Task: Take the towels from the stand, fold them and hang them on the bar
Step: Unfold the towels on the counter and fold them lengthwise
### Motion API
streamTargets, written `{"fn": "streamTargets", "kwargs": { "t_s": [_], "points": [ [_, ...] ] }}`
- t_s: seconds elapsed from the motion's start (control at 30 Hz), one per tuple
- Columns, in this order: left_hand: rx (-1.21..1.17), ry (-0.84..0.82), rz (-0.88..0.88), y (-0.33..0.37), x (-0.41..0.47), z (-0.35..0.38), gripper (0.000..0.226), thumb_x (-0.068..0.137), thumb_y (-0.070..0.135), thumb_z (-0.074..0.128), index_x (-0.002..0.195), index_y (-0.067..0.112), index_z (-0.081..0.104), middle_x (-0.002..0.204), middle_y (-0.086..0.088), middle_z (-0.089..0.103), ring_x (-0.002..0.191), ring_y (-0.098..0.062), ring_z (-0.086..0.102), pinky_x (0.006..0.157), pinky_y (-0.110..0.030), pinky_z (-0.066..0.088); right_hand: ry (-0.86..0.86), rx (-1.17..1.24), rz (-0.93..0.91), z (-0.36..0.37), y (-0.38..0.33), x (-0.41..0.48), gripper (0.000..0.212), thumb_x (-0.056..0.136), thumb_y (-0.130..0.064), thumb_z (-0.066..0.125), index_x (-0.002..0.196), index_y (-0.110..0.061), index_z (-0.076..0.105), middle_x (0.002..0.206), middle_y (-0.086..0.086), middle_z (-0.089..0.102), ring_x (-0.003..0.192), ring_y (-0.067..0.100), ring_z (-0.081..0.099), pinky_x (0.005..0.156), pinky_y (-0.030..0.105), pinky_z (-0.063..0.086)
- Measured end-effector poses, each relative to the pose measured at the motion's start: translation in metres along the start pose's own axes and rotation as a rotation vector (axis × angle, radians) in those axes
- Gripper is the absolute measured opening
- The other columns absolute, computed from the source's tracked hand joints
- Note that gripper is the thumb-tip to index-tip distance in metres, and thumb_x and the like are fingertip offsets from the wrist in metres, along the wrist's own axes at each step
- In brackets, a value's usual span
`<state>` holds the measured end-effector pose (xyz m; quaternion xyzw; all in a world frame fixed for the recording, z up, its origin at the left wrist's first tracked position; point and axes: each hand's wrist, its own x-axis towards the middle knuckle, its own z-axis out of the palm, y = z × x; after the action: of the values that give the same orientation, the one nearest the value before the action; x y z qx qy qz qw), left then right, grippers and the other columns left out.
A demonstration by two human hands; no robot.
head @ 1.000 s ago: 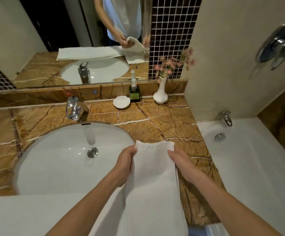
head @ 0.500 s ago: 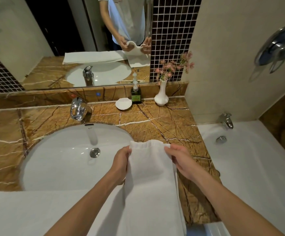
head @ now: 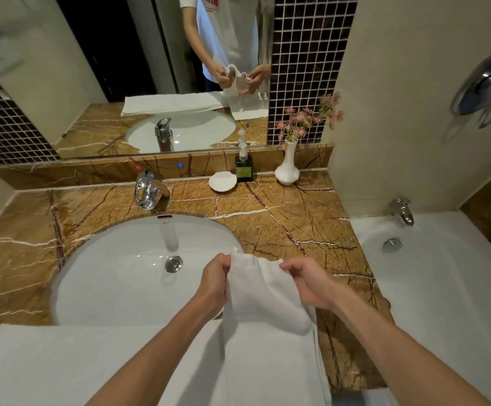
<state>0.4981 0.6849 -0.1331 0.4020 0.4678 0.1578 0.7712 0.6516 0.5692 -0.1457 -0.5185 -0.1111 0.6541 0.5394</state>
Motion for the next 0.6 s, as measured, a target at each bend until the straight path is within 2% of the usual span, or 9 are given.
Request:
{"fn": "streamTargets", "kwargs": {
  "t_s": [0.07, 0.13, 0.17, 0.23, 0.3, 0.4, 0.47, 0.53, 0.6],
  "points": [
    [-0.026, 0.008, 0.008, 0.000, 0.001, -0.002, 0.025, 0.073, 0.012, 0.041, 0.083, 0.001, 0.062, 0.083, -0.015, 0.059, 0.076, -0.028, 0.054, 0.065, -0.032, 0.044, 0.010, 0.027, 0.027, -0.001, 0.003, 0.000, 0.038, 0.084, -0.009, 0.042, 0.054, -0.017, 0.063, 0.066, 0.002, 0.063, 0.063, 0.013, 0.062, 0.068, 0.030, 0.051],
    [-0.048, 0.026, 0.010, 0.000, 0.004, -0.003, 0.024, 0.074, 0.012, 0.040, 0.084, 0.003, 0.060, 0.086, -0.015, 0.056, 0.077, -0.028, 0.051, 0.064, -0.032, 0.042, 0.032, 0.095, 0.024, 0.000, 0.001, -0.004, 0.010, 0.078, -0.012, 0.049, 0.070, -0.007, 0.053, 0.078, 0.010, 0.057, 0.073, 0.021, 0.060, 0.076, 0.036, 0.048],
    [-0.055, 0.026, 0.006, -0.001, 0.004, -0.004, 0.023, 0.074, 0.012, 0.040, 0.083, 0.003, 0.059, 0.085, -0.015, 0.055, 0.075, -0.027, 0.051, 0.063, -0.032, 0.041, 0.044, 0.119, 0.018, -0.002, 0.000, -0.006, 0.010, 0.078, -0.013, 0.050, 0.083, -0.005, 0.050, 0.088, 0.014, 0.055, 0.083, 0.026, 0.058, 0.086, 0.041, 0.045],
    [-0.051, 0.005, -0.002, -0.002, 0.004, -0.002, 0.024, 0.077, 0.012, 0.039, 0.077, 0.005, 0.063, 0.080, -0.014, 0.060, 0.070, -0.026, 0.055, 0.062, -0.030, 0.043, 0.065, 0.109, 0.016, -0.007, -0.003, -0.008, 0.034, 0.083, -0.014, 0.049, 0.112, 0.003, 0.052, 0.110, 0.022, 0.053, 0.105, 0.035, 0.052, 0.106, 0.049, 0.038],
    [-0.017, -0.019, 0.009, -0.004, 0.005, 0.000, 0.027, 0.079, 0.013, 0.042, 0.070, 0.008, 0.067, 0.074, -0.011, 0.064, 0.066, -0.024, 0.060, 0.060, -0.027, 0.046, 0.100, 0.092, -0.003, -0.008, -0.005, -0.012, 0.044, 0.090, -0.010, 0.045, 0.128, 0.011, 0.048, 0.122, 0.028, 0.054, 0.113, 0.037, 0.052, 0.111, 0.052, 0.034],
    [0.188, 0.043, 0.156, -0.005, 0.009, -0.001, 0.015, 0.081, 0.006, 0.042, 0.081, 0.008, 0.058, 0.079, -0.012, 0.056, 0.073, -0.023, 0.051, 0.059, -0.027, 0.038, 0.192, 0.022, -0.087, -0.013, -0.006, -0.015, 0.038, 0.093, -0.005, 0.046, 0.122, 0.019, 0.050, 0.122, 0.034, 0.056, 0.107, 0.038, 0.057, 0.101, 0.048, 0.042],
    [0.310, 0.053, 0.297, -0.004, 0.010, -0.004, 0.028, 0.085, 0.002, 0.045, 0.099, 0.020, 0.060, 0.090, -0.005, 0.063, 0.079, -0.017, 0.058, 0.059, -0.022, 0.044, 0.268, -0.080, -0.147, -0.016, -0.007, -0.016, 0.033, 0.091, -0.003, 0.051, 0.115, 0.021, 0.054, 0.120, 0.038, 0.055, 0.102, 0.041, 0.059, 0.094, 0.050, 0.044],
    [0.390, -0.025, 0.464, 0.000, 0.009, -0.008, 0.046, 0.087, 0.000, 0.050, 0.112, 0.039, 0.058, 0.107, 0.007, 0.063, 0.096, -0.003, 0.059, 0.068, -0.016, 0.048, 0.304, -0.142, -0.186, -0.017, -0.008, -0.020, 0.026, 0.090, -0.004, 0.056, 0.108, 0.014, 0.063, 0.114, 0.034, 0.062, 0.101, 0.043, 0.061, 0.095, 0.053, 0.045],
    [0.532, -0.155, 0.580, 0.006, 0.009, -0.011, 0.043, 0.090, 0.010, 0.057, 0.114, 0.045, 0.057, 0.117, 0.022, 0.058, 0.108, -0.005, 0.056, 0.080, -0.019, 0.046, 0.311, -0.162, -0.207, -0.016, -0.010, -0.025, 0.021, 0.090, -0.008, 0.060, 0.104, 0.007, 0.068, 0.107, 0.026, 0.068, 0.102, 0.042, 0.064, 0.094, 0.052, 0.047]
  ]
}}
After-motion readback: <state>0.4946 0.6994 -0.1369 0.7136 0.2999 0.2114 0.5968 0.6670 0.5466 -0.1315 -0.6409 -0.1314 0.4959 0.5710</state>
